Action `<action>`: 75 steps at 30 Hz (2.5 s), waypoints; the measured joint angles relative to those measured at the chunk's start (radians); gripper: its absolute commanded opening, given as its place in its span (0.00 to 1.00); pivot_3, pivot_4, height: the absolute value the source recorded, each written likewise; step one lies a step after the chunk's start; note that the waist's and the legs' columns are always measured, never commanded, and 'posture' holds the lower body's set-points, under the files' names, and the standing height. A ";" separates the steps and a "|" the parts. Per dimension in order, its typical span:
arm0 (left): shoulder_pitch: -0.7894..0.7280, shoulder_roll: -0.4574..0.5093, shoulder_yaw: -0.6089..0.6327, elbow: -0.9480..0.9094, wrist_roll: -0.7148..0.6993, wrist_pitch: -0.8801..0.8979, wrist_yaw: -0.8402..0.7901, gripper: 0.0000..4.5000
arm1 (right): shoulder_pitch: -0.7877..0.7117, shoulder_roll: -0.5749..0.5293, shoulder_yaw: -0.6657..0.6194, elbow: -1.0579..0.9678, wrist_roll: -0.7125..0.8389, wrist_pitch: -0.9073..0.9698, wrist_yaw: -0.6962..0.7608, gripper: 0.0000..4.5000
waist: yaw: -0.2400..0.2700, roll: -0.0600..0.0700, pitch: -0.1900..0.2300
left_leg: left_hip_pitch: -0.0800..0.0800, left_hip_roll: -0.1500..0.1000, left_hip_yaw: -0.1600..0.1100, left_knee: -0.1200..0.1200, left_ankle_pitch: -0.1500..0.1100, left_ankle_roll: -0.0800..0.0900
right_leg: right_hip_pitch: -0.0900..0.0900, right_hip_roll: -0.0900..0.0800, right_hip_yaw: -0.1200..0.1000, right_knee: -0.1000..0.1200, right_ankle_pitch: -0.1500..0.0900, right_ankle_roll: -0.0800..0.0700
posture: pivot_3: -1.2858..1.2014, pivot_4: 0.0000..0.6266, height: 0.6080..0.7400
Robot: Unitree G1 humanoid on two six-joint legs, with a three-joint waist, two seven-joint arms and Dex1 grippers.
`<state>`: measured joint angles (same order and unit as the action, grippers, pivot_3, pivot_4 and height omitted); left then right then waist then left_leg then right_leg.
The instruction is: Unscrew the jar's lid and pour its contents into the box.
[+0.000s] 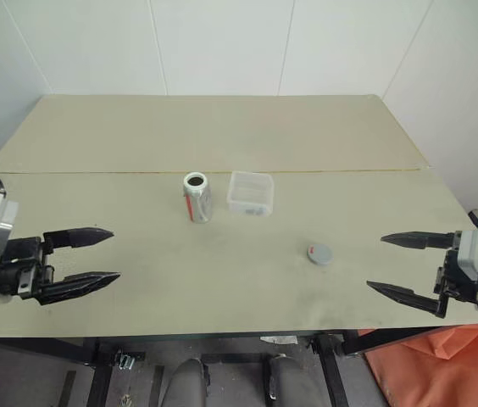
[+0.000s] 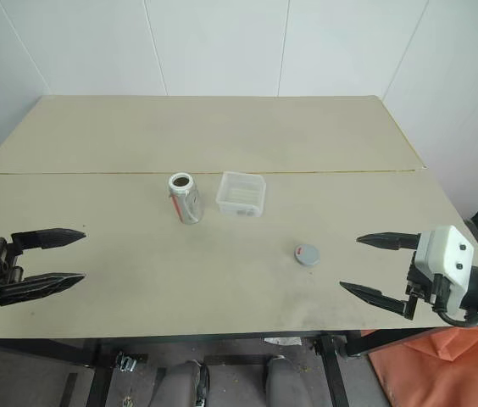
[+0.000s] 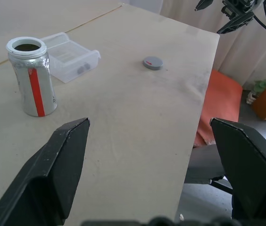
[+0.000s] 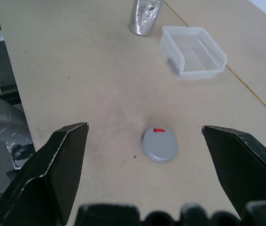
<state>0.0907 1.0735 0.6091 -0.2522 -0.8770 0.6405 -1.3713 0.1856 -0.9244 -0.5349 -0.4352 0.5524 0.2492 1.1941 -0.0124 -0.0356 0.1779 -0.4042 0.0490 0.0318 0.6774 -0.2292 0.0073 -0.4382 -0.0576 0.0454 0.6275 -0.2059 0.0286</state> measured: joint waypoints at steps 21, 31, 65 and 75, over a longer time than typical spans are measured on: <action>-0.053 0.133 -0.117 0.277 0.009 0.043 -0.224 0.99 | -0.017 -0.015 -0.027 -0.030 0.019 -0.003 0.027 1.00 | -0.001 0.000 0.000 | 0.000 0.001 0.000 -0.001 0.000 0.000 | -0.001 0.000 0.000 0.000 0.000 0.000 | 0.52 0.24 1.00; -0.377 0.358 -0.588 0.610 -0.128 -0.005 -0.235 0.99 | -0.216 -0.036 0.140 -0.056 0.010 0.004 -0.030 1.00 | 0.003 0.001 0.001 | -0.001 0.001 0.001 -0.001 0.000 0.000 | -0.003 0.000 -0.001 0.001 -0.001 -0.001 | 0.52 0.24 1.00; -1.091 0.295 -1.415 0.929 -0.107 -0.069 -0.235 0.99 | -0.355 -0.007 0.290 -0.063 -0.022 0.033 -0.152 1.00 | 0.024 -0.002 0.000 | -0.004 -0.001 0.001 0.002 0.000 0.000 | -0.002 0.001 0.000 0.003 -0.002 0.002 | 0.52 0.24 1.00; -1.173 0.254 -1.494 1.016 -0.090 -0.096 -0.235 0.99 | -0.355 0.004 0.294 -0.065 -0.041 0.033 -0.170 1.00 | 0.024 -0.002 0.000 | -0.005 -0.001 0.000 0.003 0.000 0.000 | -0.002 0.001 0.000 0.003 -0.001 0.004 | 0.52 0.24 1.00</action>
<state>-1.0820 1.3270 -0.8849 0.7638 -0.9665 0.5445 -1.6063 -0.1690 -0.9206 -0.2409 -0.5005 0.5112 0.2818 1.0240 0.0116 -0.0375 0.1783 -0.4088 0.0479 0.0320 0.6800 -0.2291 0.0076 -0.4403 -0.0569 0.0455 0.6306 -0.2068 0.0328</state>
